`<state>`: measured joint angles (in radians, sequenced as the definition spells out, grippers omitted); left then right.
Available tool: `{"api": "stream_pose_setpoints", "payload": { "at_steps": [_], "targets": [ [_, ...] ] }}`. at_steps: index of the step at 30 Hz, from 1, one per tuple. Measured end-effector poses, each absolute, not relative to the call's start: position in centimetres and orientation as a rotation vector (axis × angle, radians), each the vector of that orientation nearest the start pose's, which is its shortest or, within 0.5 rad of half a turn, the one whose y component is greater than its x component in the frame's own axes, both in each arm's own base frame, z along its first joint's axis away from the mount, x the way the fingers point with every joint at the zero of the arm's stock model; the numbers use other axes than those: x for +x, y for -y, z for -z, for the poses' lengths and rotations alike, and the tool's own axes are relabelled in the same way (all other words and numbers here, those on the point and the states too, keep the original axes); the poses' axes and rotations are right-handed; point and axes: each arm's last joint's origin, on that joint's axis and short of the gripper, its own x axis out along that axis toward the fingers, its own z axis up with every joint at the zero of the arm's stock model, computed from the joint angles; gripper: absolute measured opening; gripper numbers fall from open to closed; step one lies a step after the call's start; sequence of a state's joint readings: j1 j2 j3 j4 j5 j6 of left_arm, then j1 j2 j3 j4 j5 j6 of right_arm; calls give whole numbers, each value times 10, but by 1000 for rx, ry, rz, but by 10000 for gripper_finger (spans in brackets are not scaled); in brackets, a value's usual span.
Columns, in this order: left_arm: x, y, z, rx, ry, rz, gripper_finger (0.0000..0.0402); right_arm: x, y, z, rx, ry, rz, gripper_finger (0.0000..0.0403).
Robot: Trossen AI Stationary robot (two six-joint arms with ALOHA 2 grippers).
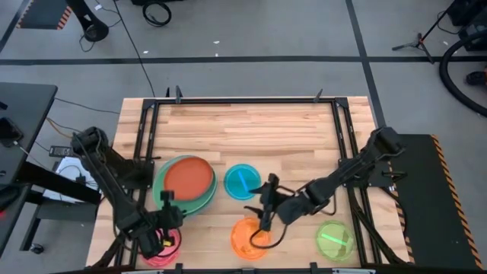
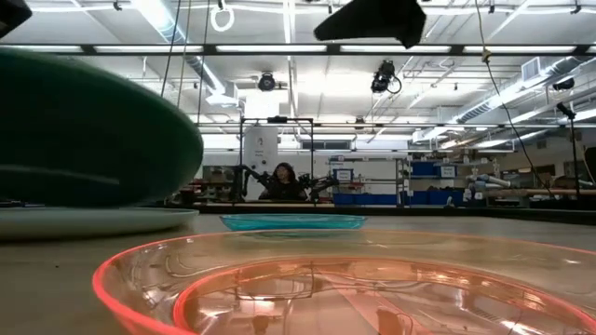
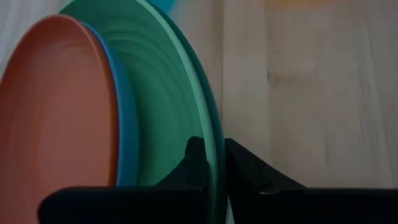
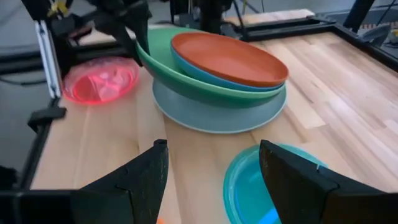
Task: Stack plastic plates
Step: Stack the stacked plates on top of the large light blue plate
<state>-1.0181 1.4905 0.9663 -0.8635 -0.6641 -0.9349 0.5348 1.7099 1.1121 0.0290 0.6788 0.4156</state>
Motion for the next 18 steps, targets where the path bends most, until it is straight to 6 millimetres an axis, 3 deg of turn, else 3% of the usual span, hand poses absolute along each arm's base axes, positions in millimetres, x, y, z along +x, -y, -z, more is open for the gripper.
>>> {"api": "stream_pose_setpoints", "payload": {
  "at_steps": [5, 11, 18],
  "targets": [
    [149, 215, -189, 242, -963, -151, 40, 348, -176, -213, 54, -483, 238, 256],
    [150, 214, -181, 284, -1031, -157, 127, 359, -174, -191, -70, -557, 187, 256],
    [150, 218, -186, 169, -1144, -118, 200, 372, -164, -161, -199, -664, 68, 255]
  ]
}}
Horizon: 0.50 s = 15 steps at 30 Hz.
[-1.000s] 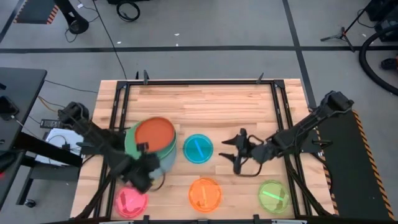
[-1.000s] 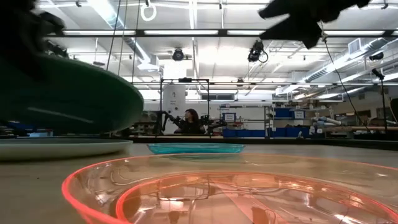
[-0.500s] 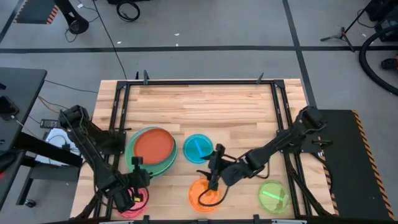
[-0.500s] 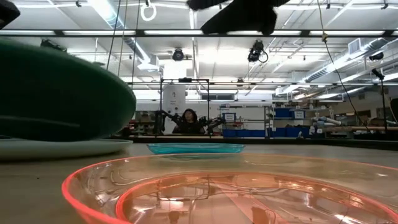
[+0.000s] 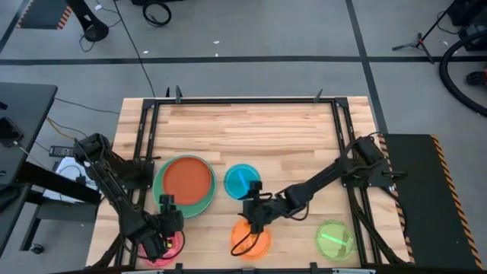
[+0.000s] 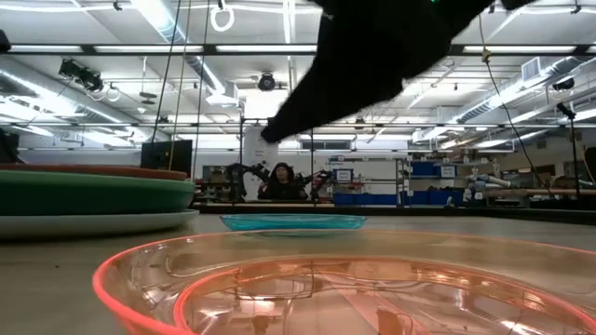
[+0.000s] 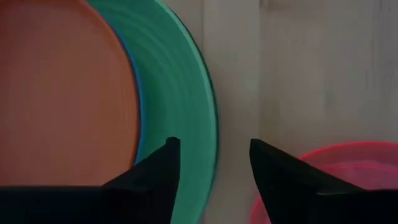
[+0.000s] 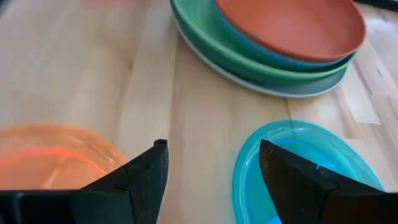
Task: Stack plastic plates
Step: Stack the stacked plates on top of the large light blue plate
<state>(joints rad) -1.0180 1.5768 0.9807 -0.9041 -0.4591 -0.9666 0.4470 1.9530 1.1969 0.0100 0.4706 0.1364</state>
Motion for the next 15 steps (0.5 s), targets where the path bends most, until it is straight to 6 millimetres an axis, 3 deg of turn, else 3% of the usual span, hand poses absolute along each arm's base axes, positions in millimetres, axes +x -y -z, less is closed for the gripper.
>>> {"api": "stream_pose_setpoints", "payload": {
  "at_steps": [8, 11, 15],
  "targets": [
    [145, 240, -217, 95, -1118, -58, 192, 377, -150, -147, -208, -744, 66, 225],
    [141, 247, -244, 77, -1041, -45, 181, 374, -143, -143, -197, -801, 109, 219],
    [127, 250, -284, 69, -814, -33, 166, 371, -132, -138, -165, -879, 166, 217]
  ]
}}
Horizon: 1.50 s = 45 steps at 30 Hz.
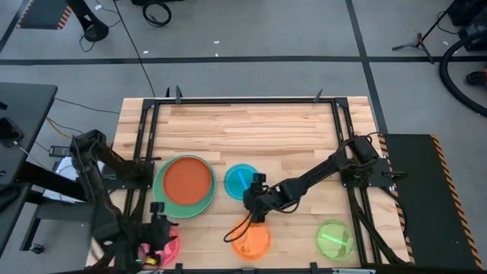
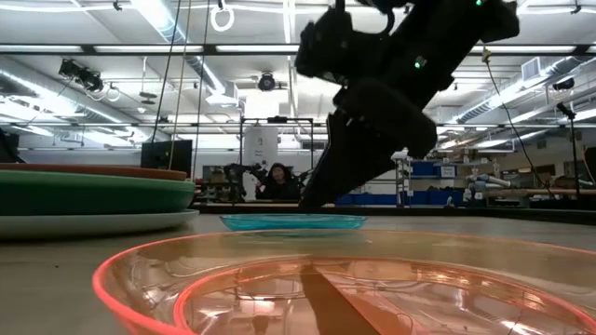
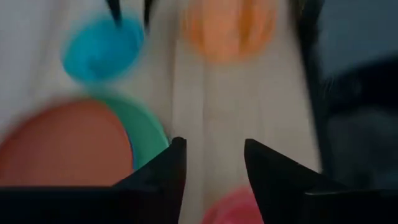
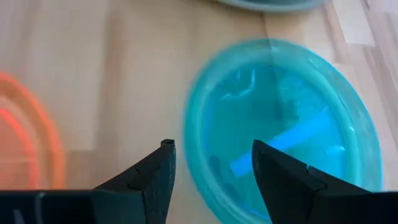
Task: Stack plastic plates
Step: Stack the stacked plates on top of the large light blue plate
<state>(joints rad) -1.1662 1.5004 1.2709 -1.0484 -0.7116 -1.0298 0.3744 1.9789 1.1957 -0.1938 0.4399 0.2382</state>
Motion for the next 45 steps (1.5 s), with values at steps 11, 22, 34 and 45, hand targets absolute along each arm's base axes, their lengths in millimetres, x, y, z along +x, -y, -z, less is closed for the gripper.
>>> {"api": "stream_pose_setpoints", "payload": {
  "at_steps": [11, 22, 34, 45],
  "targets": [
    [124, 191, -254, 50, -691, -374, 143, 371, -131, -137, -186, -890, 142, 198],
    [179, 110, -207, 24, -1065, -673, 142, 372, -133, -139, -152, -867, 146, 194],
    [222, 26, -175, -258, -1222, -588, 142, 366, -151, -139, -142, -845, 116, 194],
    [212, 23, -161, -325, -1328, -506, 142, 364, -156, -140, -226, -844, 84, 194]
  ]
}}
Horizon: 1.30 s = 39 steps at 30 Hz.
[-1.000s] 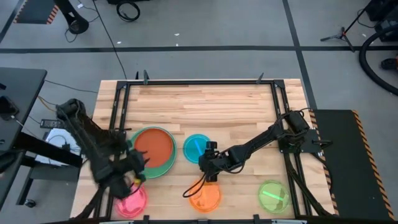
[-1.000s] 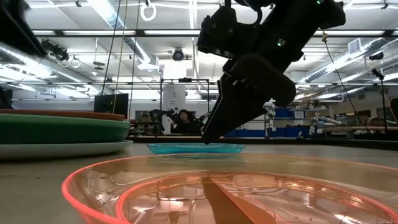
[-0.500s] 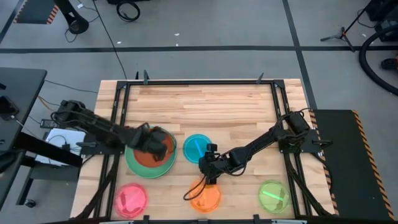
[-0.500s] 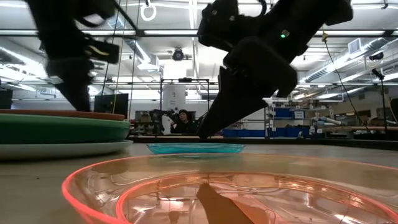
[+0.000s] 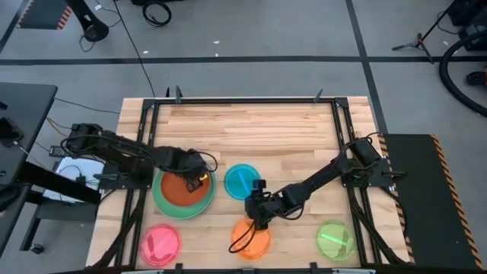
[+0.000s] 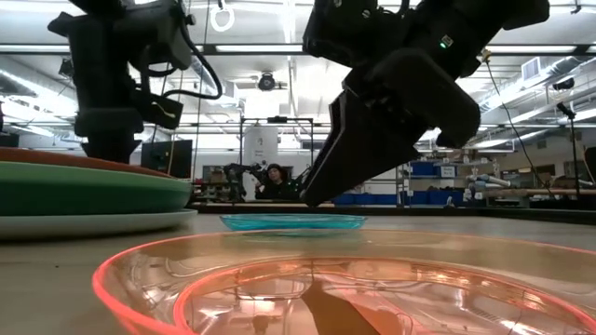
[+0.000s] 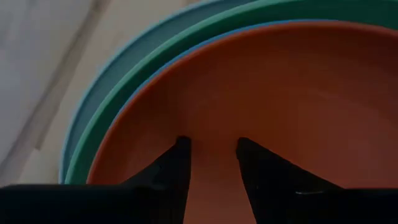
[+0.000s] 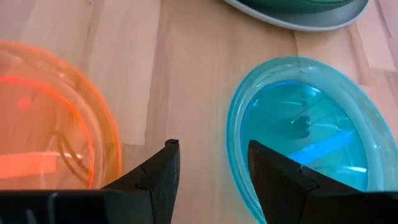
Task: Stack plastic plates
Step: Stack the stacked plates on top of the large light blue plate, then stack the small light blue plate on top of the orange plate
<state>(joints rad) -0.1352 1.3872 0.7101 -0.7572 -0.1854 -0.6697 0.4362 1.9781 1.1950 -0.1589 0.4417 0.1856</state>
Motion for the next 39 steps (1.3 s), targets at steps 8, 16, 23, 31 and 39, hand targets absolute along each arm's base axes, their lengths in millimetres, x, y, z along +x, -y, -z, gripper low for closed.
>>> {"api": "stream_pose_setpoints", "payload": {
  "at_steps": [8, 16, 23, 31, 39],
  "targets": [
    [200, 33, -176, -341, -1303, -422, 142, 369, -143, -139, -317, -865, 41, 194],
    [181, 55, -219, -383, -1017, -262, 142, 373, -129, -137, -295, -915, -23, 181],
    [178, 107, -242, -263, -660, 54, 142, 376, -117, -137, -270, -929, -10, 141],
    [156, 146, -250, -159, -558, 258, 142, 374, -108, -130, -231, -975, -70, 102],
    [134, 167, -252, -166, -557, 376, 142, 365, -102, -120, -272, -998, 8, 99]
  ]
}}
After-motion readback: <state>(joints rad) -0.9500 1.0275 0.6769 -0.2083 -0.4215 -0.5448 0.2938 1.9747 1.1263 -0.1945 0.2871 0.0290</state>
